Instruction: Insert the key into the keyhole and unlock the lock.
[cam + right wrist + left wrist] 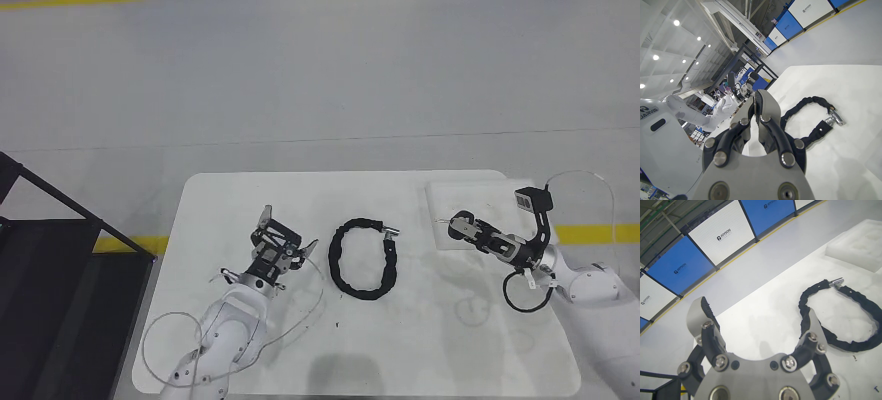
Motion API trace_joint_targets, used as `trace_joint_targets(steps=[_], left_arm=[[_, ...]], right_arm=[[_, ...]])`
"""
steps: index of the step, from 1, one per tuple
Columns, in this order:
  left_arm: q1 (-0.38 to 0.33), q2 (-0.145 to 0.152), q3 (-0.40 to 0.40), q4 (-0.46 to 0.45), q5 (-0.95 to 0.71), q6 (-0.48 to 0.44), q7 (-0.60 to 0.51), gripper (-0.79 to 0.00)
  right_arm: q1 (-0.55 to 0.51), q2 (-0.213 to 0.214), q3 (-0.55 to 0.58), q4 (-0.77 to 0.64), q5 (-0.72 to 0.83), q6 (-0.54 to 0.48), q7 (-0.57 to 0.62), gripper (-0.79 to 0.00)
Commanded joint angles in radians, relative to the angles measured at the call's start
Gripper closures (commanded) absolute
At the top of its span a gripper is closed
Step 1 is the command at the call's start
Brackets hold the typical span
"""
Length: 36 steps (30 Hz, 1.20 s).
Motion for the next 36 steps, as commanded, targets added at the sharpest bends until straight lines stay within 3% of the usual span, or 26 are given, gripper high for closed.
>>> trace_joint_targets(steps=[1, 4, 9, 28, 29, 32, 36], left_arm=[[-0.041, -0.011, 0.057, 0.011, 0.025, 0.022, -0.035, -0.785], [-0.115, -0.033, 0.142, 0.047, 0.055, 0.041, -0.097, -0.785], [-0.219, -0.074, 0.241, 0.089, -0.025, 0.048, -0.306, -0.785], [-0.219, -0.074, 0.241, 0.089, -0.025, 0.048, -0.306, -0.785], [-0.215, -0.074, 0.244, 0.084, -0.036, 0.024, -0.291, -0.785], [-0.232, -0.063, 0.213, 0.043, -0.085, -0.172, -0.238, -0.785], [-0.328, -0.048, 0.17, 0.021, -0.216, -0.567, -0.191, -0.785]], right_arm=[[0.0, 0.0, 0.0, 0.0, 0.0, 0.0, 0.0, 0.0], [0.0, 0.0, 0.0, 0.0, 0.0, 0.0, 0.0, 0.0], [0.0, 0.0, 0.0, 0.0, 0.0, 0.0, 0.0, 0.0], [0.0, 0.0, 0.0, 0.0, 0.0, 0.0, 0.0, 0.0], [0.0, 0.0, 0.0, 0.0, 0.0, 0.0, 0.0, 0.0], [0.0, 0.0, 0.0, 0.0, 0.0, 0.0, 0.0, 0.0], [0.0, 0.0, 0.0, 0.0, 0.0, 0.0, 0.0, 0.0]])
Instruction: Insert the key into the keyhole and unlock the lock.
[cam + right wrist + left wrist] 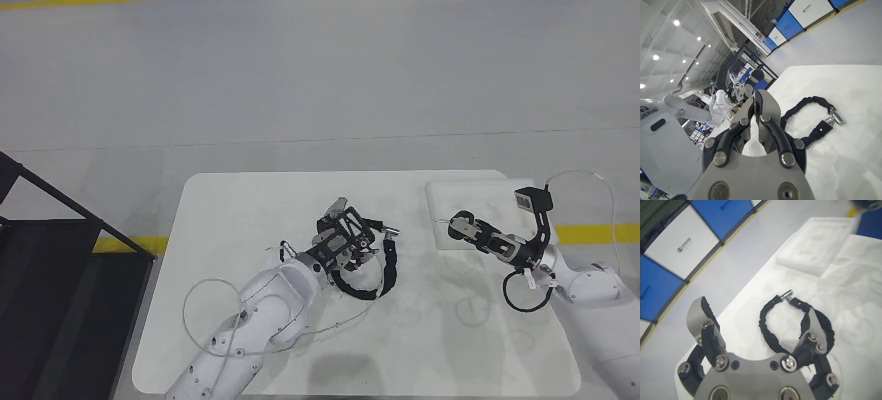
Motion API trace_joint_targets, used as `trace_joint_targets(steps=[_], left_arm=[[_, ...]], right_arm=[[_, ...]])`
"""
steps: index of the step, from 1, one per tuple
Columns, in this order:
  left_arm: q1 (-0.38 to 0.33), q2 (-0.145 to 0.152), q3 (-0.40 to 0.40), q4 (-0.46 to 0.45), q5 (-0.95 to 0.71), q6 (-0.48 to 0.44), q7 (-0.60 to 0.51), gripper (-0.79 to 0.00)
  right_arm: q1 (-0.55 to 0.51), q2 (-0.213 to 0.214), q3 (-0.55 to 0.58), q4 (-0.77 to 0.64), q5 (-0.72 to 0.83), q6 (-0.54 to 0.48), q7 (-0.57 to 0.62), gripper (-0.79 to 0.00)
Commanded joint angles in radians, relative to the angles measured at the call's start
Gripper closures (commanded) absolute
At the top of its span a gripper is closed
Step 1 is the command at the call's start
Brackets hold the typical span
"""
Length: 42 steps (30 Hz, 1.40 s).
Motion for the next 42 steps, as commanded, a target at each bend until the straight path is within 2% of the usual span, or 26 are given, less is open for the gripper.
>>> trace_joint_targets(steps=[1, 3, 5, 7, 11, 13, 17, 22, 25, 28, 34, 36, 38, 39, 40, 42], left_arm=[[-0.073, 0.004, -0.02, 0.025, -0.102, -0.266, 0.022, -0.785], [-0.173, 0.006, -0.038, 0.085, -0.215, -0.46, -0.014, -0.785], [-0.278, 0.0, -0.034, 0.16, -0.314, -0.553, -0.069, -0.785], [-0.394, -0.012, 0.01, 0.269, -0.434, -0.652, -0.127, -0.785], [-0.645, -0.049, 0.2, 0.529, -0.721, -0.652, -0.248, -0.785], [-0.755, -0.078, 0.292, 0.659, -0.858, -0.652, -0.288, -0.785], [-0.897, -0.158, 0.446, 0.898, -1.011, -0.652, -0.297, -0.785], [-0.952, -0.274, 0.592, 1.147, -1.079, -0.652, -0.294, -0.785], [-0.95, -0.335, 0.645, 1.263, -1.087, -0.652, -0.285, -0.785], [-0.949, -0.383, 0.678, 1.363, -1.06, -0.65, -0.258, -0.785], [-0.972, -0.454, 0.718, 1.473, -0.936, -0.652, -0.148, -0.785], [-0.983, -0.472, 0.733, 1.505, -0.879, -0.652, -0.102, -0.656], [-0.993, -0.488, 0.745, 1.534, -0.83, -0.652, -0.066, -0.656], [-0.997, -0.497, 0.753, 1.546, -0.803, -0.648, -0.055, -0.566], [-0.999, -0.505, 0.759, 1.56, -0.783, -0.64, -0.045, -0.585], [-0.998, -0.519, 0.766, 1.581, -0.761, -0.635, -0.035, -0.702]], right_arm=[[0.0, 0.0, 0.0, 0.0, 0.0, 0.0, 0.0, 0.0], [0.0, 0.0, 0.0, 0.0, 0.0, 0.0, 0.0, 0.0], [0.0, 0.0, 0.0, 0.0, 0.0, 0.0, 0.0, 0.0], [0.0, 0.0, 0.0, 0.0, 0.0, 0.0, 0.0, 0.0], [0.0, 0.0, 0.0, 0.0, 0.0, 0.0, 0.0, 0.0], [0.0, 0.0, 0.0, 0.0, 0.0, 0.0, 0.0, 0.0], [0.0, 0.0, 0.0, 0.0, 0.0, 0.0, 0.0, 0.0], [0.0, 0.0, 0.0, 0.0, 0.0, 0.0, 0.0, 0.0], [0.0, 0.0, 0.0, 0.0, 0.0, 0.0, 0.0, 0.0], [0.0, 0.0, 0.0, 0.0, 0.0, 0.0, 0.0, 0.0], [0.0, 0.0, 0.0, 0.0, 0.0, 0.0, 0.0, 0.0], [0.0, 0.0, 0.0, 0.0, 0.0, 0.0, 0.0, 0.0], [0.0, 0.0, 0.0, 0.0, 0.0, 0.0, 0.0, 0.0], [0.0, 0.0, 0.0, 0.0, 0.0, 0.0, 0.0, 0.0], [0.0, 0.0, 0.0, 0.0, 0.0, 0.0, 0.0, 0.0], [0.0, 0.0, 0.0, 0.0, 0.0, 0.0, 0.0, 0.0]])
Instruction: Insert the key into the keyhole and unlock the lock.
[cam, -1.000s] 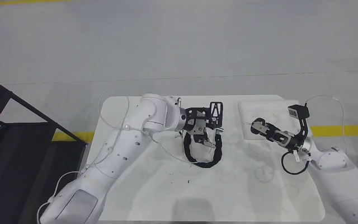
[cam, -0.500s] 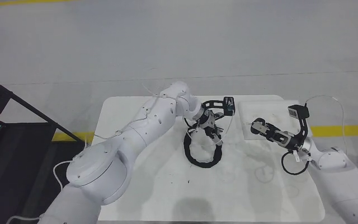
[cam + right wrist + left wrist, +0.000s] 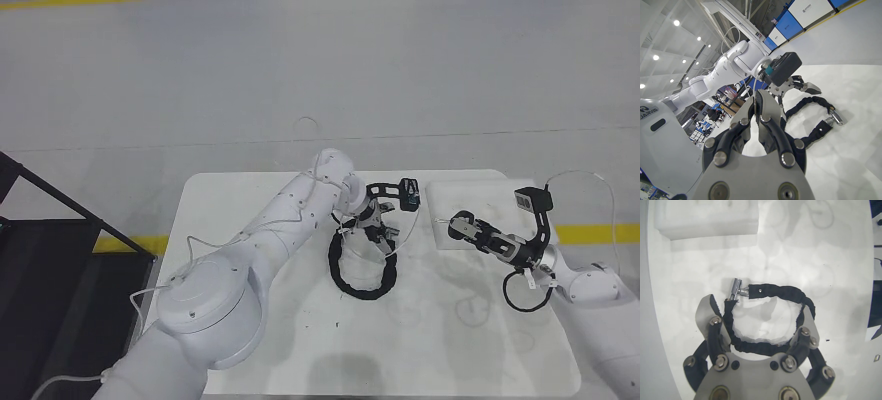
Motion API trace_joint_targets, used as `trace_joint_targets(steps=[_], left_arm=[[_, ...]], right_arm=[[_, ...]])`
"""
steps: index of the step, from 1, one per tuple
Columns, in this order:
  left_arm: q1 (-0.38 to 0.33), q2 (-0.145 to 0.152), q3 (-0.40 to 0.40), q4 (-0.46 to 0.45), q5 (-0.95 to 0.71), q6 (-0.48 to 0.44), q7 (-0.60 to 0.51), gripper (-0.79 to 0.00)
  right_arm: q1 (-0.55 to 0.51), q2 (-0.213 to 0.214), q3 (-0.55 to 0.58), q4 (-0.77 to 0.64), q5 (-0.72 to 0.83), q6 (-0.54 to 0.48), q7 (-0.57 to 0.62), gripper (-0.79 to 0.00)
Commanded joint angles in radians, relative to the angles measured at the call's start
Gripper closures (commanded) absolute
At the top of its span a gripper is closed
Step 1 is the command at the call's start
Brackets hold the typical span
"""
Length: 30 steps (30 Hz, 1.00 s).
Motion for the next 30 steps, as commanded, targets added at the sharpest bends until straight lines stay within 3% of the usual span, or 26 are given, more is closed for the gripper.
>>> trace_joint_targets(steps=[1, 2, 4, 7, 8, 9, 10, 22, 27, 30], left_arm=[[0.001, -0.005, 0.002, 0.008, 0.008, 0.001, 0.002, -0.723], [0.001, -0.005, 0.002, 0.008, 0.008, 0.001, 0.002, -0.73], [0.001, -0.005, 0.002, 0.008, 0.008, 0.001, 0.002, -0.665], [0.001, -0.005, 0.002, 0.008, 0.008, 0.001, 0.002, -0.462], [0.001, -0.005, 0.002, 0.008, 0.008, 0.001, 0.002, -0.431], [0.001, -0.005, 0.002, 0.008, 0.008, 0.001, 0.002, -0.514], [0.001, -0.005, 0.002, 0.008, 0.008, 0.001, 0.002, -0.785], [0.001, -0.005, 0.002, 0.008, 0.008, 0.001, 0.002, -0.785], [0.031, 0.006, 0.002, -0.008, 0.042, 0.072, 0.032, -0.785], [0.026, 0.011, -0.008, -0.005, 0.038, 0.055, 0.027, -0.785]], right_arm=[[0.0, 0.0, 0.0, 0.0, 0.0, 0.0, 0.0, 0.0], [0.0, 0.0, 0.0, 0.0, 0.0, 0.0, 0.0, 0.0], [0.0, 0.0, 0.0, 0.0, 0.0, 0.0, 0.0, 0.0], [0.0, 0.0, 0.0, 0.0, 0.0, 0.0, 0.0, 0.0], [0.0, 0.0, 0.0, 0.0, 0.0, 0.0, 0.0, 0.0], [0.0, 0.0, 0.0, 0.0, 0.0, 0.0, 0.0, 0.0], [0.0, 0.0, 0.0, 0.0, 0.0, 0.0, 0.0, 0.0], [0.0, 0.0, 0.0, 0.0, 0.0, 0.0, 0.0, 0.0], [0.0, 0.0, 0.0, 0.0, 0.0, 0.0, 0.0, 0.0], [0.0, 0.0, 0.0, 0.0, 0.0, 0.0, 0.0, 0.0]])
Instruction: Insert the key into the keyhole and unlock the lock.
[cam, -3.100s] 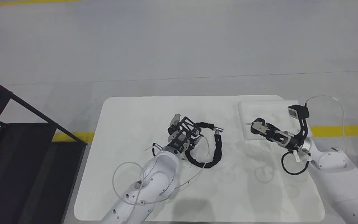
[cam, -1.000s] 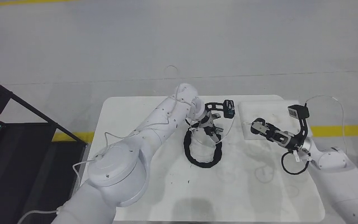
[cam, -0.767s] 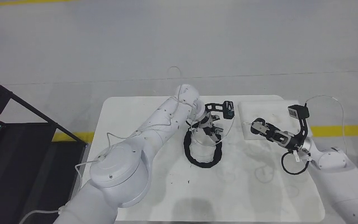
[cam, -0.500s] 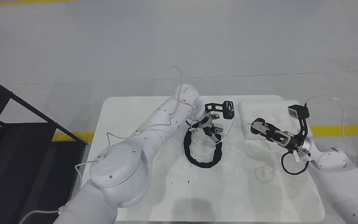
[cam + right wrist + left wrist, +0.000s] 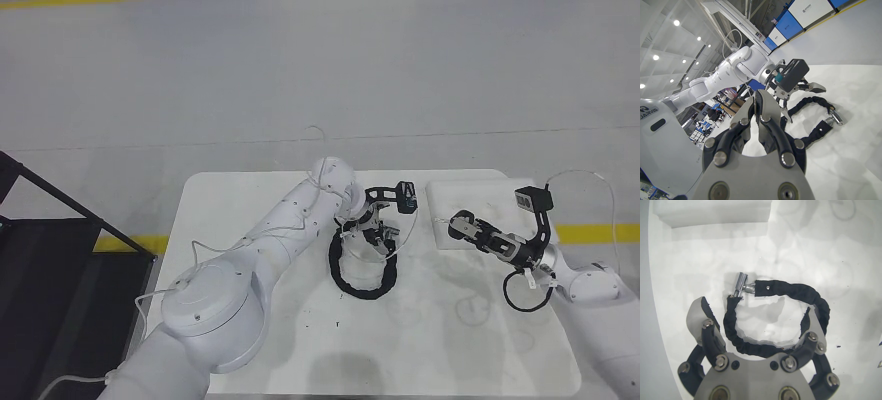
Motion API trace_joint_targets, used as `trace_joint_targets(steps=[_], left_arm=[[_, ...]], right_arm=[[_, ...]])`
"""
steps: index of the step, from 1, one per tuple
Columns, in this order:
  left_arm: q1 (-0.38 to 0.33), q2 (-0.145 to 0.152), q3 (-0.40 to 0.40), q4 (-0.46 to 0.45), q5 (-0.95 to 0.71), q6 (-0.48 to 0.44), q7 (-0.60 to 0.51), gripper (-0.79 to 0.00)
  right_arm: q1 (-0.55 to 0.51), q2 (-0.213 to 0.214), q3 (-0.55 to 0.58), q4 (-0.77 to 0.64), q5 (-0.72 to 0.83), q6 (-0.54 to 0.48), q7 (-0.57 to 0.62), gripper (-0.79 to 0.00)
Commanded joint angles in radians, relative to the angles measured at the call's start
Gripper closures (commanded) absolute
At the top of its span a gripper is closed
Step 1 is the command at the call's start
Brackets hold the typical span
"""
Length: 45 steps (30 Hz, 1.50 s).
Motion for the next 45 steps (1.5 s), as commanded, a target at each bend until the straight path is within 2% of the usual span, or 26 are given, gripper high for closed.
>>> trace_joint_targets(steps=[1, 7, 10, 15, 18, 21, 25, 31, 45], left_arm=[[-0.006, 0.001, -0.006, -0.004, -0.006, -0.026, -0.008, -0.785], [-0.017, -0.008, -0.014, 0.022, -0.005, -0.064, -0.039, -0.785], [-0.031, -0.015, -0.022, 0.045, -0.005, -0.048, -0.034, -0.785], [-0.037, -0.019, -0.02, 0.06, 0.057, 0.063, 0.088, -0.785], [-0.026, -0.02, -0.012, 0.067, 0.101, 0.094, 0.163, -0.785], [-0.014, -0.024, -0.005, 0.079, 0.135, 0.12, 0.192, -0.785], [-0.004, -0.032, -0.005, 0.096, 0.144, 0.073, 0.191, -0.785], [0.004, -0.057, -0.01, 0.114, 0.138, 0.04, 0.126, -0.785], [0.004, -0.057, -0.01, 0.114, 0.138, 0.04, 0.126, -0.785]], right_arm=[[0.0, 0.0, 0.0, 0.0, 0.0, 0.0, 0.0, 0.0], [0.0, 0.0, 0.0, 0.0, 0.0, 0.0, 0.0, 0.0], [0.0, 0.0, 0.0, 0.0, 0.0, 0.0, 0.0, 0.0], [0.0, 0.0, 0.0, 0.0, 0.0, 0.0, 0.0, 0.0], [0.0, 0.0, 0.0, 0.0, 0.0, 0.0, 0.0, 0.0], [0.0, 0.0, 0.0, 0.0, 0.0, 0.0, 0.0, 0.0], [0.0, 0.0, 0.0, 0.0, 0.0, 0.0, 0.0, 0.0], [0.0, 0.0, 0.0, 0.0, 0.0, 0.0, 0.0, 0.0], [0.0, 0.0, 0.0, 0.0, 0.0, 0.0, 0.0, 0.0]])
